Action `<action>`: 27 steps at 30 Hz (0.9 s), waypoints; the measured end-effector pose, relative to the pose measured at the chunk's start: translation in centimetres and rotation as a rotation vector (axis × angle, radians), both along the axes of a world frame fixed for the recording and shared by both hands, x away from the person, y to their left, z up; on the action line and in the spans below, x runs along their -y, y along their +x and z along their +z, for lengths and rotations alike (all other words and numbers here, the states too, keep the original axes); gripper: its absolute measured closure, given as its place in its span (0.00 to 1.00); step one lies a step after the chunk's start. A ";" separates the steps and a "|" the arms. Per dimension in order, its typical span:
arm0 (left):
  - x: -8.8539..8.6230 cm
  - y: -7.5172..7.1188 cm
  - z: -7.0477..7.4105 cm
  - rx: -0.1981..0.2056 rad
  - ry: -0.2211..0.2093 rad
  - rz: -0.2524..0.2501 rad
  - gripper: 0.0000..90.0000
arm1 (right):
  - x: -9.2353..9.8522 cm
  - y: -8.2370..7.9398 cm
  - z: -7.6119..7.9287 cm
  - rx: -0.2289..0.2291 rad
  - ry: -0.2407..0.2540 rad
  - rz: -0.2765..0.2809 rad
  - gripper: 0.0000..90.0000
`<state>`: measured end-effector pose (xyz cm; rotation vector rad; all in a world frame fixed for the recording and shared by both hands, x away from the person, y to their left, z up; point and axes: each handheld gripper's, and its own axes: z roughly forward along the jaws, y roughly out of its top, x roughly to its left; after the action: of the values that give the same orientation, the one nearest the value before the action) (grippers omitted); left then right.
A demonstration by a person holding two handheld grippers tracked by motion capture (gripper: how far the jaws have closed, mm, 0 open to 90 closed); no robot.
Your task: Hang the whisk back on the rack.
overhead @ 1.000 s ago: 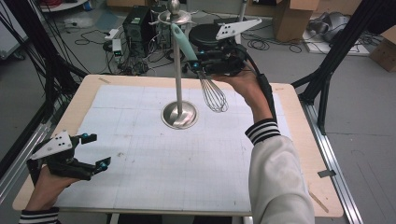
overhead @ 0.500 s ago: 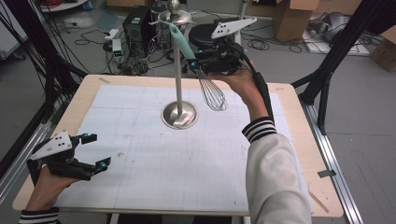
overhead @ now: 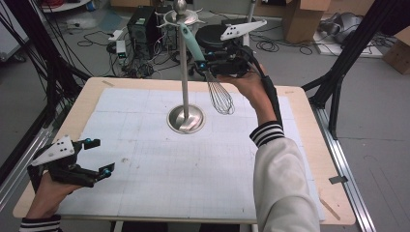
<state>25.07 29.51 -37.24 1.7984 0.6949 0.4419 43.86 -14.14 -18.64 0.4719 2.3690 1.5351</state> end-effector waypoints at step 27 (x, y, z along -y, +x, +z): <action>-0.4 -0.3 -0.1 -0.004 -0.002 0.011 0.02 | -2.0 0.9 -1.0 0.032 -0.034 -0.047 0.72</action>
<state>24.77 29.96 -37.31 1.7946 0.7083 0.4446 44.78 -12.15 -19.60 0.4883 2.3387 1.4686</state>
